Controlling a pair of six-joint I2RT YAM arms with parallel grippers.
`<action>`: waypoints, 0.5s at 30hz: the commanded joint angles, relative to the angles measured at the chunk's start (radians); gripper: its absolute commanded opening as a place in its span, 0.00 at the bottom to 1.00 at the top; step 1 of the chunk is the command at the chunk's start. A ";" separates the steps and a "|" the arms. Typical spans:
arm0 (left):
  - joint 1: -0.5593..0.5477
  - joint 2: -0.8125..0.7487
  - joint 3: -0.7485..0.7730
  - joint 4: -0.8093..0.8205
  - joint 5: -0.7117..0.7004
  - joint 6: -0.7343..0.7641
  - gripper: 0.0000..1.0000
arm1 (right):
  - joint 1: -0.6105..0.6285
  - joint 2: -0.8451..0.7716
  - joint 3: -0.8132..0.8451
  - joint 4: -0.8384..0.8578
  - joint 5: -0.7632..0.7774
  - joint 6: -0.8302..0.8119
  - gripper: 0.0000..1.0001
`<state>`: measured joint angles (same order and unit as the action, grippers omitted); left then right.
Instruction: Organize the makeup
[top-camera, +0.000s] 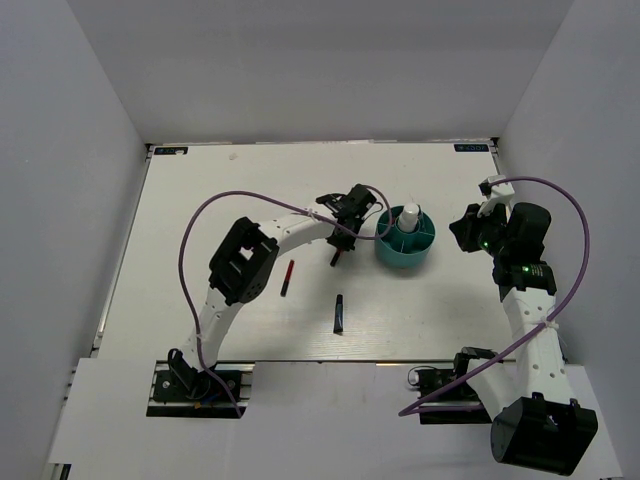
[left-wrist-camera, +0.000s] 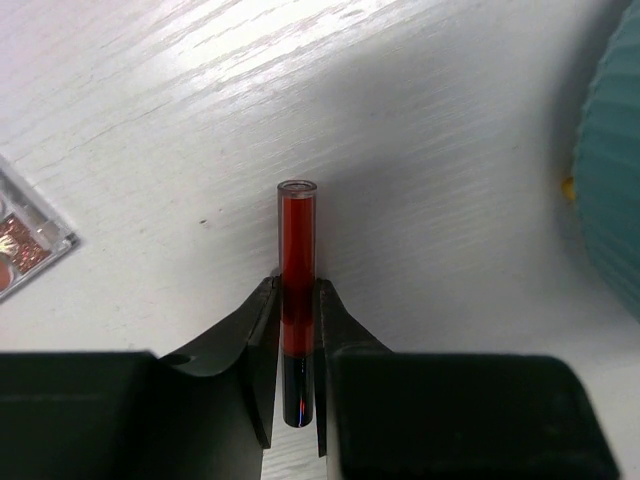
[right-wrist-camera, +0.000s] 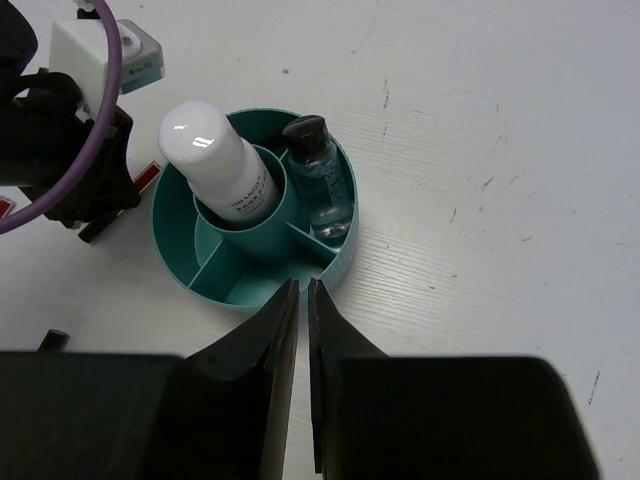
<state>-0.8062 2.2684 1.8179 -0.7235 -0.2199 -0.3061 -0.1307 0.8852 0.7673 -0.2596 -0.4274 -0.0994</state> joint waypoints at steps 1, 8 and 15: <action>0.029 -0.055 -0.063 -0.014 0.010 -0.021 0.01 | -0.006 -0.005 0.000 0.034 0.007 0.009 0.14; 0.065 -0.240 -0.078 0.165 0.151 0.012 0.00 | -0.006 0.001 0.001 0.034 -0.002 0.009 0.14; 0.074 -0.294 -0.083 0.386 0.316 0.030 0.00 | -0.004 -0.002 0.006 0.033 -0.004 0.010 0.14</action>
<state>-0.7307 2.0491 1.7264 -0.4904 -0.0250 -0.2913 -0.1310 0.8852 0.7673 -0.2596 -0.4252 -0.0959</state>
